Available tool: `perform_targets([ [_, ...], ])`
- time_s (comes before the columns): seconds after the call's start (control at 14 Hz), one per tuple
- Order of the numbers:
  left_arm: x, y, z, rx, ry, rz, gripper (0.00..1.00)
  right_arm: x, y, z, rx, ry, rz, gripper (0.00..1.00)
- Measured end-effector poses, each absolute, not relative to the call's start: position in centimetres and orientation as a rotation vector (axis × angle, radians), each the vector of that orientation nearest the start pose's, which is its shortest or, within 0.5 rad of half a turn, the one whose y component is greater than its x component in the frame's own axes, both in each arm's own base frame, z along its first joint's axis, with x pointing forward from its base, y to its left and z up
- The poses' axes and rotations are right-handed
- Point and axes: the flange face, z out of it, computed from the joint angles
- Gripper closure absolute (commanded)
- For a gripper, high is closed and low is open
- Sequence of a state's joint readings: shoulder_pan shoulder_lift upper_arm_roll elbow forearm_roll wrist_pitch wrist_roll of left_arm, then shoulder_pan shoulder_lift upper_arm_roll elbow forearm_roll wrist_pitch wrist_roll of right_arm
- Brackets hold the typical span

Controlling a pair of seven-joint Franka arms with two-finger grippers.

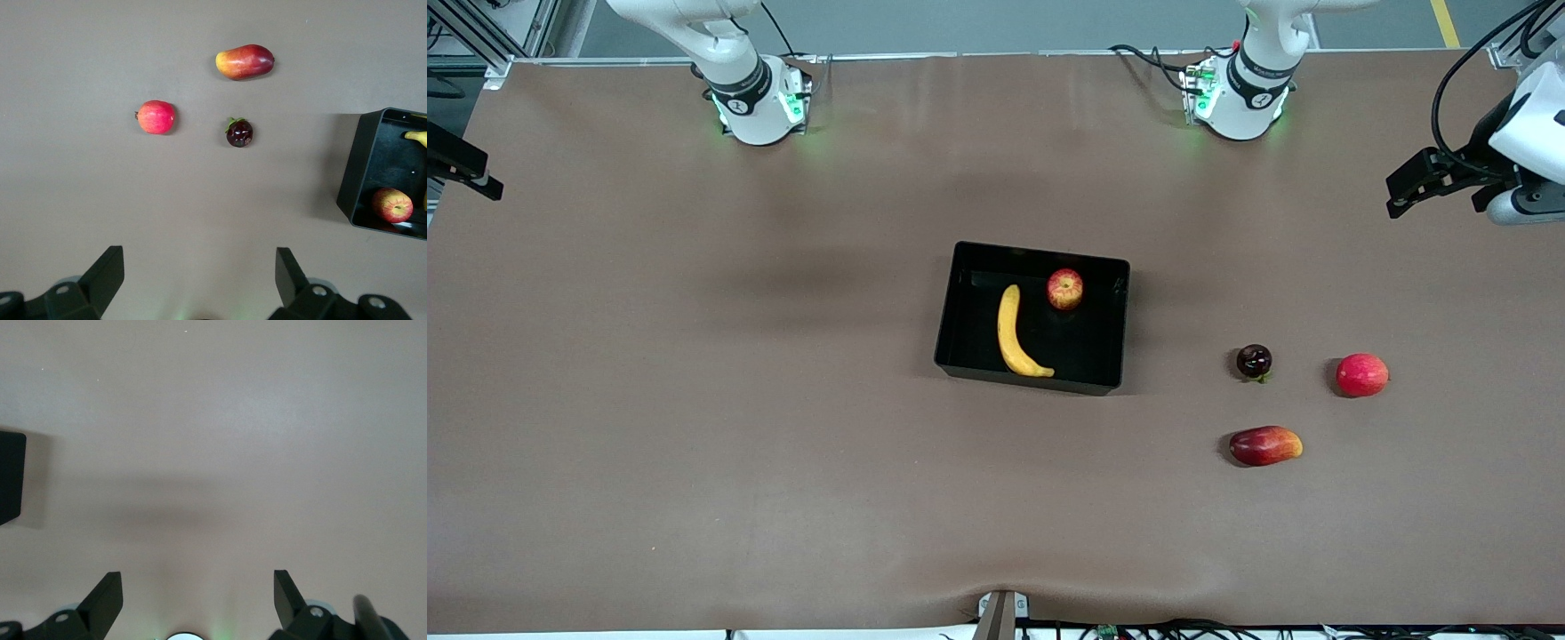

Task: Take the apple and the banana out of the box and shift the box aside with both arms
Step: 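Move the left gripper over the black box toward the apple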

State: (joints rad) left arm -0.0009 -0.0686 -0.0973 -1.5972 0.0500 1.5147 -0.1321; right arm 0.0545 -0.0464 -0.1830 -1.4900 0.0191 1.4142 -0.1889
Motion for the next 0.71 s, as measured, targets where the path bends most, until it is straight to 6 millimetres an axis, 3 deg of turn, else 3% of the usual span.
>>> perform_targets([
  [0.43,52.8,-5.6,64.1,-3.084,-0.034,0.02,0.0,51.9,-6.8,67.3,-3.108,-0.098,0.04,0.0],
  [0.57,53.4,-8.1,62.6,-3.102,-0.009,0.065,0.0,51.9,-6.8,67.3,-3.108,-0.098,0.041,0.0],
  [0.71,54.2,-12.8,59.9,-3.119,-0.056,0.116,0.0,51.9,-6.8,67.3,-3.108,-0.098,0.041,0.0],
])
